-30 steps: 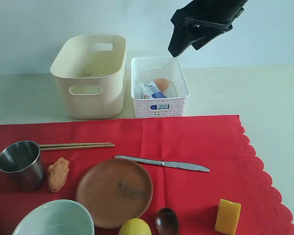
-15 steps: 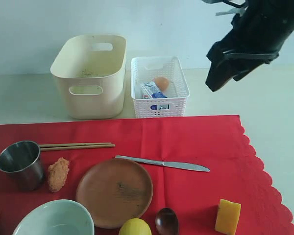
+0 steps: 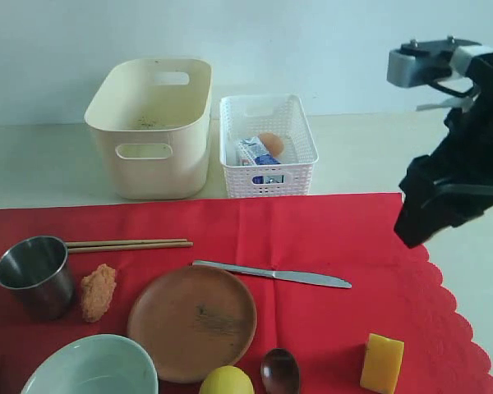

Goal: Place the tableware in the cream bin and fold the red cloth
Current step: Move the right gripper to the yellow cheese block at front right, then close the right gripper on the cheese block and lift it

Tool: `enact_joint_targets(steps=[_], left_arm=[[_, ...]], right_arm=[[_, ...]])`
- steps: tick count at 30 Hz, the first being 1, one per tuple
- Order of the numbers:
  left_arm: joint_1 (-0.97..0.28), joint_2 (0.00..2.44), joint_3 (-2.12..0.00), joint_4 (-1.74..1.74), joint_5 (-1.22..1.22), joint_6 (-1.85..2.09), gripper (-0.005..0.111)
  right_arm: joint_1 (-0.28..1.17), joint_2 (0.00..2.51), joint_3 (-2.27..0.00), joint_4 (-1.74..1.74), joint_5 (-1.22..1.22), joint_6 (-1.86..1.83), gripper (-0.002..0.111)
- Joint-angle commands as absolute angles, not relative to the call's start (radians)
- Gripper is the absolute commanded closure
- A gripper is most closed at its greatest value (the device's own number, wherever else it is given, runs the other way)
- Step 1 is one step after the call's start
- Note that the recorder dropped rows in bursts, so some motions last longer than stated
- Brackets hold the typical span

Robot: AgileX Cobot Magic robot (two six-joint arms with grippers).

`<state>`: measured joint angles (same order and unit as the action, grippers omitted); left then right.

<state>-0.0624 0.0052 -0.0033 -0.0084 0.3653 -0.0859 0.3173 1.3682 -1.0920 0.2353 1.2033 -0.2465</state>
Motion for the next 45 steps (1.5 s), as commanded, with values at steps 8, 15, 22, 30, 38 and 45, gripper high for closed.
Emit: enact_joint_targets(steps=[8,15,22,30,38,45], left_arm=[[-0.059,0.000,0.000,-0.010,0.357,-0.084,0.107],[-0.059,0.000,0.000,-0.010,0.357,-0.084,0.107],[-0.059,0.000,0.000,-0.010,0.357,-0.084,0.107],[-0.059,0.000,0.000,-0.010,0.357,-0.084,0.107],[-0.059,0.000,0.000,-0.010,0.357,-0.084,0.107],[-0.059,0.000,0.000,-0.010,0.357,-0.084,0.107]], right_arm=[[0.357,1.347,-0.914,0.191,1.197,-0.184,0.050],[0.396,1.347,-0.904,0.208,1.197,-0.177,0.050],[0.396,1.408,-0.904,0.305,1.104,-0.036,0.049],[0.480,1.507,-0.904,0.169,1.100,0.165,0.028],[0.582,1.580,-0.862,0.080,0.956,0.372,0.028],[0.582,1.665,-0.793,0.130,0.790,0.372,0.028]])
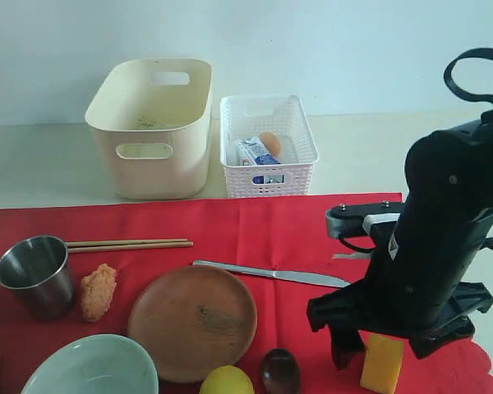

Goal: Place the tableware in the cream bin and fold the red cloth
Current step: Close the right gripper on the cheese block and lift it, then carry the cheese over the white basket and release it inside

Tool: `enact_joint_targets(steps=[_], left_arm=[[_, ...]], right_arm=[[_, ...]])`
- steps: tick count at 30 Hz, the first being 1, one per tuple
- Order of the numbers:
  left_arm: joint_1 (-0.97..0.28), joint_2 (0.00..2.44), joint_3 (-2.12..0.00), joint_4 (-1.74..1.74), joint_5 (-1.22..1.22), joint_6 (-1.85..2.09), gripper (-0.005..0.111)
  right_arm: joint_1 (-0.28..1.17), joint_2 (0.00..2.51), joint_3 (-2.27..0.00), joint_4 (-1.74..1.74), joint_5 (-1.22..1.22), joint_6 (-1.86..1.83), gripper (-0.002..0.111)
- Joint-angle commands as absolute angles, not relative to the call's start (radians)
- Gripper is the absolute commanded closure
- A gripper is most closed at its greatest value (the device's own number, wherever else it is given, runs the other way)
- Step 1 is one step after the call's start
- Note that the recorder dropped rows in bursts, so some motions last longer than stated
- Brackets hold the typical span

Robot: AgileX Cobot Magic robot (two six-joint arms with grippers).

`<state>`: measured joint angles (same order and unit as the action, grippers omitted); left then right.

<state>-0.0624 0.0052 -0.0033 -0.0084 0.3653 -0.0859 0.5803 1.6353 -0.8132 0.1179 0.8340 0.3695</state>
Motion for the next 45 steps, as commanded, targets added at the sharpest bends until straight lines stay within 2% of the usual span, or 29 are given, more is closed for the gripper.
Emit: enact_joint_targets(steps=[1,4,7,9,16,34,45], left_arm=[[-0.059,0.000,0.000,-0.010,0.357,-0.084,0.107],[-0.059,0.000,0.000,-0.010,0.357,-0.084,0.107],[-0.059,0.000,0.000,-0.010,0.357,-0.084,0.107],[-0.059,0.000,0.000,-0.010,0.357,-0.084,0.107],[-0.059,0.000,0.000,-0.010,0.357,-0.084,0.107],[-0.059,0.000,0.000,-0.010,0.357,-0.084,0.107],[-0.059,0.000,0.000,-0.010,0.357,-0.084,0.107]], right_arm=[[0.582,1.685,-0.785,0.130,0.785,0.370,0.028],[0.582,1.710,-0.785,0.133,0.760,0.365,0.036],[0.582,1.712,-0.785,0.133,0.713,0.369,0.060],[0.582,1.712,-0.785,0.133,0.713,0.369,0.068],[0.582,1.712,-0.785,0.074,0.713,0.361,0.108],[0.582,1.542,-0.801,0.020,0.747,0.163,0.108],[0.582,1.507,-1.018,0.020,0.822,0.072,0.108]])
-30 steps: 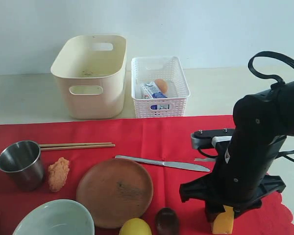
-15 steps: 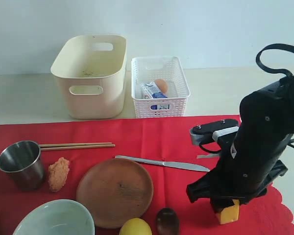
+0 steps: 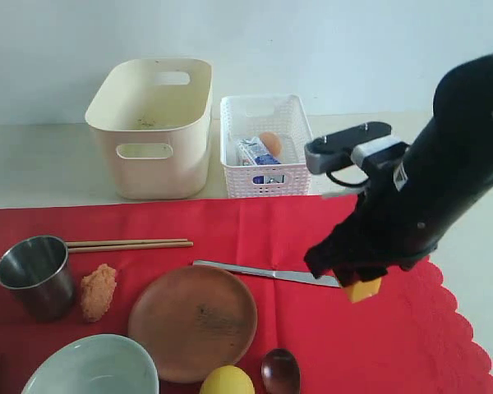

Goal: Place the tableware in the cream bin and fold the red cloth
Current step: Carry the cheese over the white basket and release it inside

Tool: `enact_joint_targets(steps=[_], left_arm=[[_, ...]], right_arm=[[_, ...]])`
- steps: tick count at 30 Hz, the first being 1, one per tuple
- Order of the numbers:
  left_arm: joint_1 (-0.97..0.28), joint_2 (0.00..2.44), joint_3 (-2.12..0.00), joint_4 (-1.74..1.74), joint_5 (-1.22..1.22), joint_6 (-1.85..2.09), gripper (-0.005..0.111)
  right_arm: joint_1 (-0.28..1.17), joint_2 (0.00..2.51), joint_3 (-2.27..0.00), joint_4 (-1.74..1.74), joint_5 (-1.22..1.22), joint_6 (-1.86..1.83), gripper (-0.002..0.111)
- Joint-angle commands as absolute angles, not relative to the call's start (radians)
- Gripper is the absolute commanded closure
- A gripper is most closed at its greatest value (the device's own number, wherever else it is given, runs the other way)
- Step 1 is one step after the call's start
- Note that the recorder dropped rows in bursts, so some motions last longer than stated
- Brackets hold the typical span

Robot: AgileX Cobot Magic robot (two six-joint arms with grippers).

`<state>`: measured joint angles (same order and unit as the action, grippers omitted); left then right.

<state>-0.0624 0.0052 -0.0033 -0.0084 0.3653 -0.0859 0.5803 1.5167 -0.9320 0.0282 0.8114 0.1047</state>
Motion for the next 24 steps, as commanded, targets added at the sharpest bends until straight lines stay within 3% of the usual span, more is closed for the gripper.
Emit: enact_joint_targets(steps=[1,11,24], left_arm=[[-0.059,0.000,0.000,-0.010,0.357,-0.084,0.107],[-0.059,0.000,0.000,-0.010,0.357,-0.084,0.107],[-0.059,0.000,0.000,-0.010,0.357,-0.084,0.107]], right_arm=[[0.582,1.507,-1.043,0.020,0.822,0.067,0.108],[0.484,1.539,-1.248,0.121,0.835,-0.061,0.108],[0.364,1.786,-1.483,0.233,0.811,-0.237,0.108]])
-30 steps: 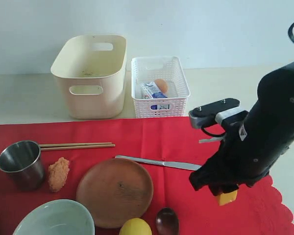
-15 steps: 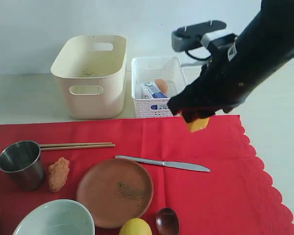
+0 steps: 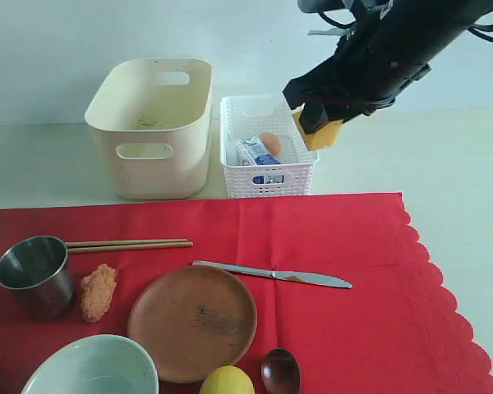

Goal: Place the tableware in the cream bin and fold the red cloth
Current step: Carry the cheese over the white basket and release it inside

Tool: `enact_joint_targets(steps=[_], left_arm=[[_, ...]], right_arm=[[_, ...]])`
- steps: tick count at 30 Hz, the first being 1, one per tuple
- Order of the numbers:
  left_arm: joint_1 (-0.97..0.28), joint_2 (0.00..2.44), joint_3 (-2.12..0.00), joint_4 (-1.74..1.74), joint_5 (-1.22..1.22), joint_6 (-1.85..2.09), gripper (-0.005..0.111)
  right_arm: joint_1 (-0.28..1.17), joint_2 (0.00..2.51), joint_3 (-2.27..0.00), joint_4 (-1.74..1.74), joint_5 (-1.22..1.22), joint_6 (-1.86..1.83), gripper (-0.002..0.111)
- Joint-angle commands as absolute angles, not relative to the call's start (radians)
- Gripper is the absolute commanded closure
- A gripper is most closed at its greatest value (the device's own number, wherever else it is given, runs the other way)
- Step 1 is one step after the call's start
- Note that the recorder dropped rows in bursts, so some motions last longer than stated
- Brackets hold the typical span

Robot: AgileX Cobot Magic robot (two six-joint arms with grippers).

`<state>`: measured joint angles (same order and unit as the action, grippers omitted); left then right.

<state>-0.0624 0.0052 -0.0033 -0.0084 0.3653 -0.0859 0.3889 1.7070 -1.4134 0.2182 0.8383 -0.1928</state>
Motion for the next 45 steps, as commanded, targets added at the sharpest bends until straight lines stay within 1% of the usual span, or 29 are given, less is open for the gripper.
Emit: enact_joint_targets(steps=[1,13,18,24,35,37,39,45], left_arm=[[-0.059,0.000,0.000,-0.010,0.357,-0.084,0.107],[-0.059,0.000,0.000,-0.010,0.357,-0.084,0.107],[-0.059,0.000,0.000,-0.010,0.357,-0.084,0.107],[-0.059,0.000,0.000,-0.010,0.357,-0.084,0.107],[-0.059,0.000,0.000,-0.010,0.357,-0.084,0.107],[-0.059,0.000,0.000,-0.010,0.357,-0.084,0.107],[-0.059,0.000,0.000,-0.010,0.357,-0.084,0.107],[-0.059,0.000,0.000,-0.010,0.357,-0.084,0.107]], right_arm=[[0.364,1.813,-1.500,0.231,0.809,-0.242,0.108],[0.364,2.129,-1.803,0.212,0.767,-0.268,0.108],[0.364,2.219,-1.898,0.154,0.769,-0.262,0.108],[0.364,2.268,-1.927,0.065,0.775,-0.261,0.108],[0.366,2.324,-1.927,0.044,0.769,-0.321,0.107],[0.366,2.332,-1.927,0.044,0.761,-0.321,0.103],[0.366,2.338,-1.927,0.044,0.756,-0.321,0.097],[0.366,2.338,-1.932,0.048,0.735,-0.321,0.064]])
